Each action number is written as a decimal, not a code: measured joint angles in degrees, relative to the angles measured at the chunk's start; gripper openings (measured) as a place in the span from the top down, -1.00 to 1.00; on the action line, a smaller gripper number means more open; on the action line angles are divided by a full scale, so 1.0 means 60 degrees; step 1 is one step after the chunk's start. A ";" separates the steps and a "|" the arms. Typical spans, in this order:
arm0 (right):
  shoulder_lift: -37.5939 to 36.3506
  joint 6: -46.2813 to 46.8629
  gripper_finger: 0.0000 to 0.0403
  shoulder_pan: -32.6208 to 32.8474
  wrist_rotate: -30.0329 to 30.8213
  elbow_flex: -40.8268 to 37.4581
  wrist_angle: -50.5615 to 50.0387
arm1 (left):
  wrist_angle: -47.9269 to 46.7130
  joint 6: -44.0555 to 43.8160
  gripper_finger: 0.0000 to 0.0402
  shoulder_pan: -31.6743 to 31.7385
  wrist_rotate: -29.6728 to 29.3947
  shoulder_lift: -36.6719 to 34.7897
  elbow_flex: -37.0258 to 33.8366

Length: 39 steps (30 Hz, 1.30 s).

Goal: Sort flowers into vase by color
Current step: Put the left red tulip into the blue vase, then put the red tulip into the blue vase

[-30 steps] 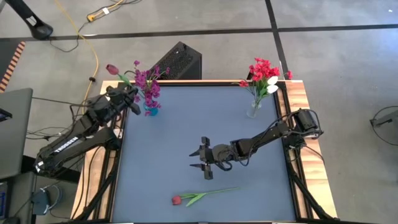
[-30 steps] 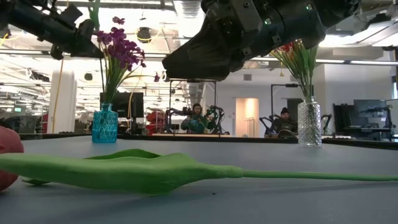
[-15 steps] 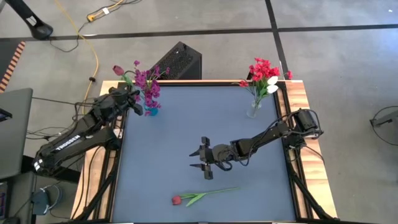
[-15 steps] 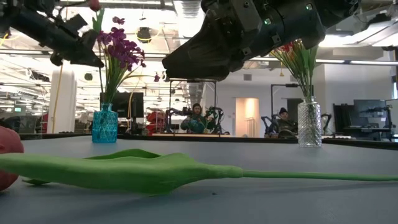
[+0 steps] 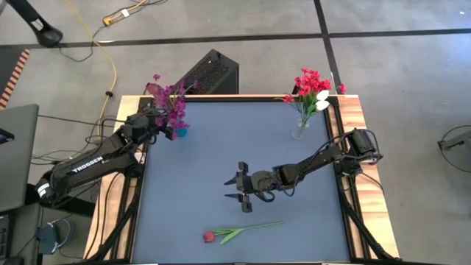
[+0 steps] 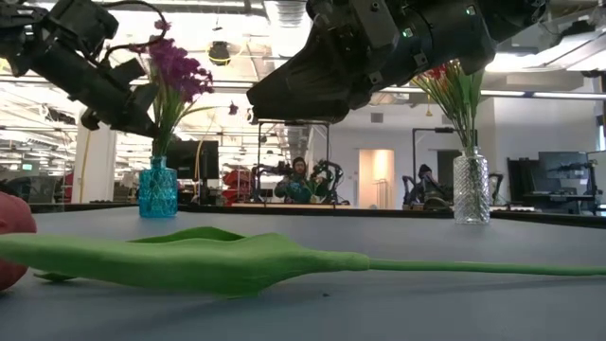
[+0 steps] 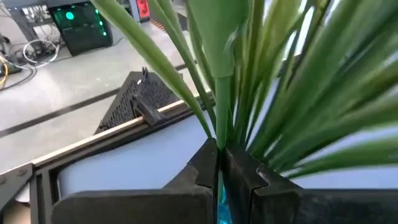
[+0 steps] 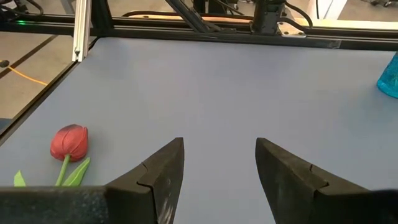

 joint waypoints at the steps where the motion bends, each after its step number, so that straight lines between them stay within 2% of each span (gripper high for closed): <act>1: 0.0000 0.0000 -0.11 0.0000 0.0000 0.0000 -0.0003 | 0.0019 -0.0009 1.00 0.0000 0.0001 0.0002 0.0000; 6: 0.0000 0.0022 -0.11 0.0007 -0.0001 0.0000 -0.0004 | 0.0027 -0.0024 0.95 0.0000 0.0037 -0.0002 0.0004; 13: 0.0000 0.0018 -0.11 0.0084 -0.0004 0.0000 -0.0007 | 0.0027 -0.0024 0.73 0.0000 0.0037 -0.0009 0.0011; 18: 0.0000 0.0018 -0.11 0.0131 -0.0004 0.0000 -0.0011 | -0.0147 -0.0070 0.62 0.0000 0.0512 -0.0011 0.0021; 25: -0.0048 0.0007 -0.11 0.0131 -0.0007 0.0000 -0.0086 | -0.1497 -0.0385 0.60 0.0000 0.0767 -0.0005 0.0756; 32: -0.0613 -0.0010 -0.11 0.0106 -0.0004 0.0000 -0.0730 | -0.3730 -0.0993 0.60 -0.0004 0.0722 0.0082 0.1966; 39: -0.1184 0.0013 -0.11 0.0106 -0.0007 0.0000 -0.1449 | -0.5286 -0.1321 0.60 -0.0015 0.2311 0.0223 0.3060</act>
